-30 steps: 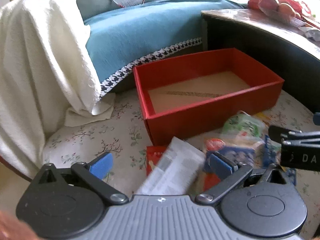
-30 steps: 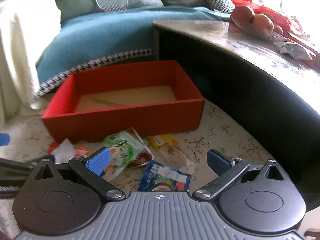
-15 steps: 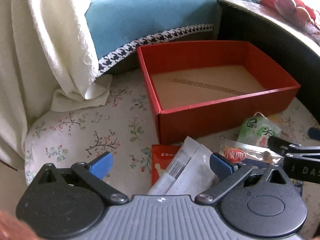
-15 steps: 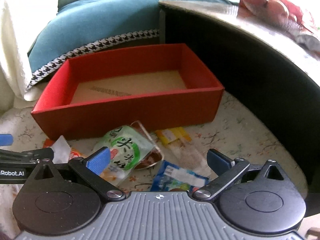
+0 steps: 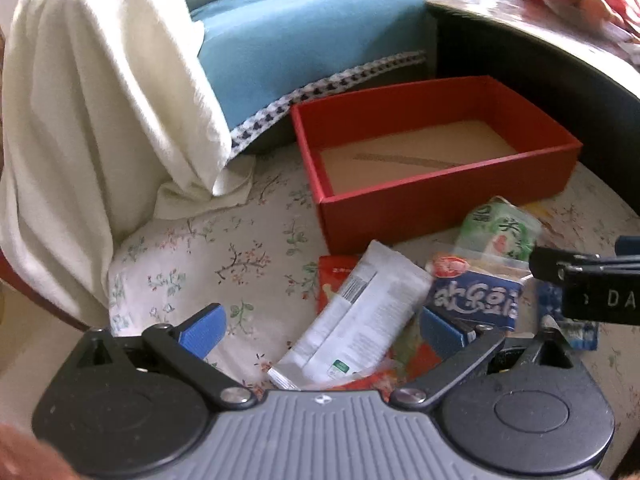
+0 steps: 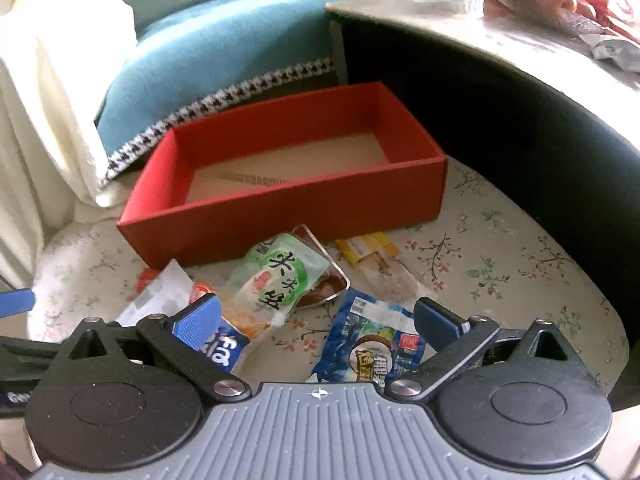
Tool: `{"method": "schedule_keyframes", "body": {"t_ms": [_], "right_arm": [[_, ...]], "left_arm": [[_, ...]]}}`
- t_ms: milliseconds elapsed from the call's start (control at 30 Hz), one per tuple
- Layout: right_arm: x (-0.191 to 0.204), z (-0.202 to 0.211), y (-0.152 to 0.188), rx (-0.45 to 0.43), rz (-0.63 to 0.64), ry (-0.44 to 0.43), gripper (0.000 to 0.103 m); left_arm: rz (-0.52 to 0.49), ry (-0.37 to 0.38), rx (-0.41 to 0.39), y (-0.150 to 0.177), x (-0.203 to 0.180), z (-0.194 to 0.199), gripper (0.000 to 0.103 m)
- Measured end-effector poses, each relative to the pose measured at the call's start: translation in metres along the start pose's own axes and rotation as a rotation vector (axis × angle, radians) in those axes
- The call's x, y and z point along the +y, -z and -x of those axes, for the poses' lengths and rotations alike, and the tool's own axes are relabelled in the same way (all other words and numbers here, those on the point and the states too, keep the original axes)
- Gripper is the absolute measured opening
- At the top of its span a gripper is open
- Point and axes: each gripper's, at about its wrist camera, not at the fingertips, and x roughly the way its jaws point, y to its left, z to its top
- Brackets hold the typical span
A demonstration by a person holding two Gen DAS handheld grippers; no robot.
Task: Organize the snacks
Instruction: 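Move both tools over the snack pile in front of the red box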
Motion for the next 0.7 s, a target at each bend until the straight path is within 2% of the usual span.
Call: {"method": "schedule_keyframes", "body": {"t_ms": [133, 267, 367, 433, 533, 700], "right_arm": [[-0.006, 0.004, 0.003, 0.015, -0.033, -0.009, 0.103], [-0.007, -0.004, 0.006, 0.029, -0.026, 0.044, 0.103], [0.000, -0.013, 0.010, 0.051, -0.013, 0.065, 0.103], [0.008, -0.020, 0.014, 0.077, -0.004, 0.053, 0.103], [0.023, -0.026, 0.018, 0.099, 0.031, 0.048, 0.103], [0.033, -0.026, 0.023, 0.099, 0.066, 0.066, 0.103]], "left_arm": [[-0.019, 0.007, -0.028, 0.000, -0.002, 0.004, 0.099], [0.001, 0.030, 0.000, 0.003, 0.004, -0.010, 0.099], [0.032, 0.022, 0.004, 0.010, 0.016, -0.021, 0.099], [0.077, 0.015, 0.036, 0.015, 0.027, -0.028, 0.099], [0.131, 0.040, 0.058, 0.020, 0.037, -0.033, 0.099], [0.087, 0.001, 0.038, 0.025, 0.027, -0.030, 0.099]]}}
